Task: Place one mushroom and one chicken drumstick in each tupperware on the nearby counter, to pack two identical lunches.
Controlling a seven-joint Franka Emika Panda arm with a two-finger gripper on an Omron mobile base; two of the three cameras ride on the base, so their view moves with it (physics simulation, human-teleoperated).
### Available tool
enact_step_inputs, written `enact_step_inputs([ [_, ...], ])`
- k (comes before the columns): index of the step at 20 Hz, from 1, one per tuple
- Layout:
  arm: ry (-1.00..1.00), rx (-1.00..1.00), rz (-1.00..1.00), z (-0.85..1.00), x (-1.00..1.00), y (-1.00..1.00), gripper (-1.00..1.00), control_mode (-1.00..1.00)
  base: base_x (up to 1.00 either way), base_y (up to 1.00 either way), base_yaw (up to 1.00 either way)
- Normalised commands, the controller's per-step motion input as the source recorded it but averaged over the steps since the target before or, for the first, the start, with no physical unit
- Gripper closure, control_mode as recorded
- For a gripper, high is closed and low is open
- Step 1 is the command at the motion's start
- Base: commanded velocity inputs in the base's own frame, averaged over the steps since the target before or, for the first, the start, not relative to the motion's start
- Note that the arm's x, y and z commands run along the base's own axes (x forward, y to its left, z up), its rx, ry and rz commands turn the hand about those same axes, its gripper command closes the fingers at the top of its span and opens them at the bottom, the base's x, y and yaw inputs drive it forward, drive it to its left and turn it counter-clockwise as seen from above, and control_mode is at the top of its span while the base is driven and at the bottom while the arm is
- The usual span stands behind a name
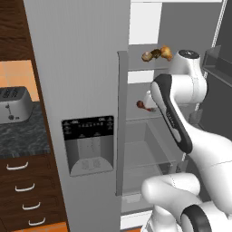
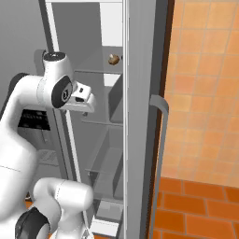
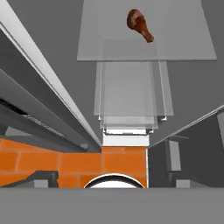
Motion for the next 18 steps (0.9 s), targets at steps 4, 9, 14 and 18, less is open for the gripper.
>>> enact_step_inputs([
  [4, -0.11, 0.00, -0.05, 0.70, 0.00, 0.00, -1.00, -1.00, 0.00, 0.00, 0.00],
  [9, -0.05, 0.00, -0.02, 0.65, 0.00, -0.02, -1.00, -1.00, 0.00, 0.00, 0.00],
  [14, -0.28, 0.00, 0.00, 0.59, 0.00, -0.11, -1.00, -1.00, 0.00, 0.00, 0.00],
  [18, -0.20, 0.00, 0.00, 0.29, 0.02, -0.34, -1.00, -1.00, 0.00, 0.00, 0.00],
])
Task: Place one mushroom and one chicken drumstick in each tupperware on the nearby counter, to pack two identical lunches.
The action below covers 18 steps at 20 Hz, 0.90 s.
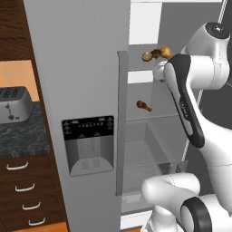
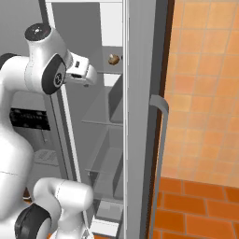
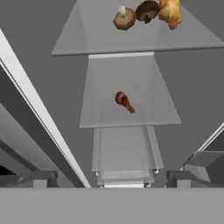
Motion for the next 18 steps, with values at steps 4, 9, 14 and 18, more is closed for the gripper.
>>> enact_step_inputs([
  [4, -0.19, 0.00, 0.00, 0.31, 0.10, -0.19, -1.00, -1.00, 0.00, 0.00, 0.00],
  [9, -0.09, 0.02, 0.04, 0.40, 0.24, -0.18, -1.00, -1.00, 0.00, 0.00, 0.00],
  [14, -0.05, 0.00, 0.07, 0.09, 0.53, -0.06, -1.00, -1.00, 0.00, 0.00, 0.00],
  [18, 0.04, 0.00, 0.01, 0.03, 0.75, 0.00, -1.00, -1.00, 0.00, 0.00, 0.00],
])
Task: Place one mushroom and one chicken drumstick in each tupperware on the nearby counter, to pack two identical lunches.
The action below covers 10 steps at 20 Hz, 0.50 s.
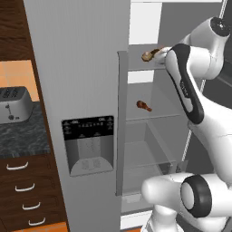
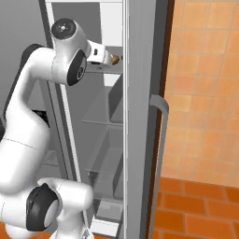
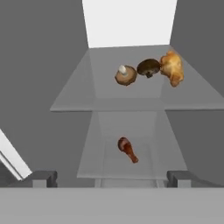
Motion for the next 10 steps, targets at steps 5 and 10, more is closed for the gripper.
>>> enact_step_inputs([
  [5, 0.05, 0.00, 0.00, 0.00, 0.73, 0.00, -1.00, -1.00, 0.00, 0.00, 0.00],
  [10, 0.06, 0.00, 0.00, 0.00, 0.70, 0.00, -1.00, -1.00, 0.00, 0.00, 0.00],
])
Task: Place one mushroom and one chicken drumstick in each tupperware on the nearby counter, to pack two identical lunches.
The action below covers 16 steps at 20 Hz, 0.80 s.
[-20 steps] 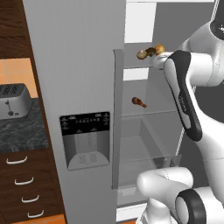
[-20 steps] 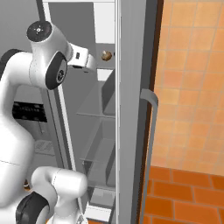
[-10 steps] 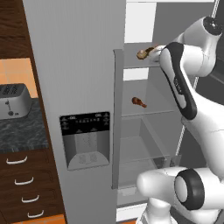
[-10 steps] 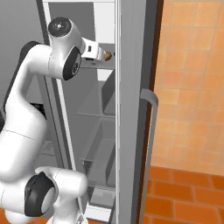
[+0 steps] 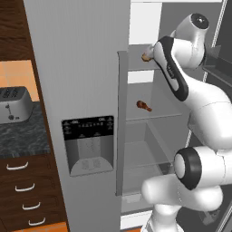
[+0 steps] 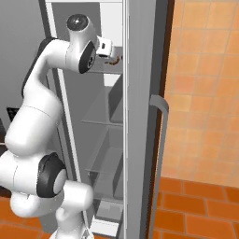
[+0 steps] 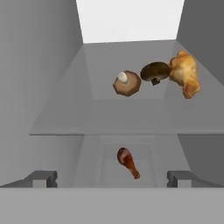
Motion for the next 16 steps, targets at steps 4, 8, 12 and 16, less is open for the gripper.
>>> enact_step_inputs([
  [4, 0.00, 0.00, 0.01, -0.01, 0.37, -0.07, -1.00, -1.00, 0.00, 0.00, 0.00],
  [8, 0.00, -0.01, 0.11, 0.00, 0.12, -0.08, -1.00, -1.00, 0.00, 0.00, 0.00],
  [12, -0.11, -0.06, 0.18, -0.02, 0.01, 0.00, -1.00, -1.00, 0.00, 0.00, 0.00],
  [16, -0.10, -0.14, 0.18, -0.12, 0.05, 0.00, -1.00, -1.00, 0.00, 0.00, 0.00],
])
